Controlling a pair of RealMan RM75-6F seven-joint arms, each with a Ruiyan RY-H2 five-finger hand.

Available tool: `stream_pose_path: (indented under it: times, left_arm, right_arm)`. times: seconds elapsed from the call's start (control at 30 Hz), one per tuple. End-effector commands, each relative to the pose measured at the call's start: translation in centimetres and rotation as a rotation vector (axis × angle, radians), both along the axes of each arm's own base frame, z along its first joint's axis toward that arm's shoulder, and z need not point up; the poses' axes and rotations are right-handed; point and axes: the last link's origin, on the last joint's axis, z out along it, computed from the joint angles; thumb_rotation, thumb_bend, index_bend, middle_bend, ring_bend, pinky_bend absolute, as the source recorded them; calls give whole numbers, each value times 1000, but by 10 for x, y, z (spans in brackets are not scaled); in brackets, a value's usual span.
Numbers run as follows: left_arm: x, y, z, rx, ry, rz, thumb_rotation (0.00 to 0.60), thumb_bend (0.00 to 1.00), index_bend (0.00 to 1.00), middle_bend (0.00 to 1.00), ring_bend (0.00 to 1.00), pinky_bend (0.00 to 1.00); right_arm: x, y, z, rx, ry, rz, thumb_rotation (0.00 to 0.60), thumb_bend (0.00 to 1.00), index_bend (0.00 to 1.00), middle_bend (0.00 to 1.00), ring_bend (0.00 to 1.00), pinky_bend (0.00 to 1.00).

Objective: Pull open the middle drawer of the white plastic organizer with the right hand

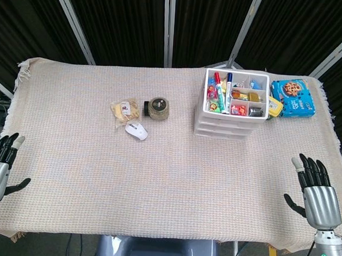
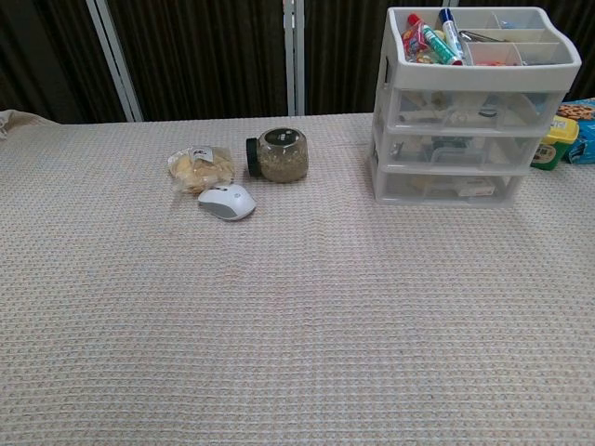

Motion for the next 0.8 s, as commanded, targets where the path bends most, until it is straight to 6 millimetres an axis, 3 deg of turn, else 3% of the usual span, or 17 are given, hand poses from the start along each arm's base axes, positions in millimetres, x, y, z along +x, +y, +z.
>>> stream_pose_path:
  times: [0.03,0.73,0.8]
  left_arm:
    - [1,-1,0,-4,0,-4,600,43,0,0,0,0]
    - [0,-3,4,-19,-13,13,600,43,0,0,0,0]
    - [0,-4,6,-12,-16,12,600,43,0,0,0,0]
  right_arm:
    - [1,1,0,0,-15,1,600,138,0,0,0,0]
    - [3,1,0,43,-99,-14,600,137,0,0,0,2]
    - [6,-3,2,34,-139,-12,600,137,10,28,33,76]
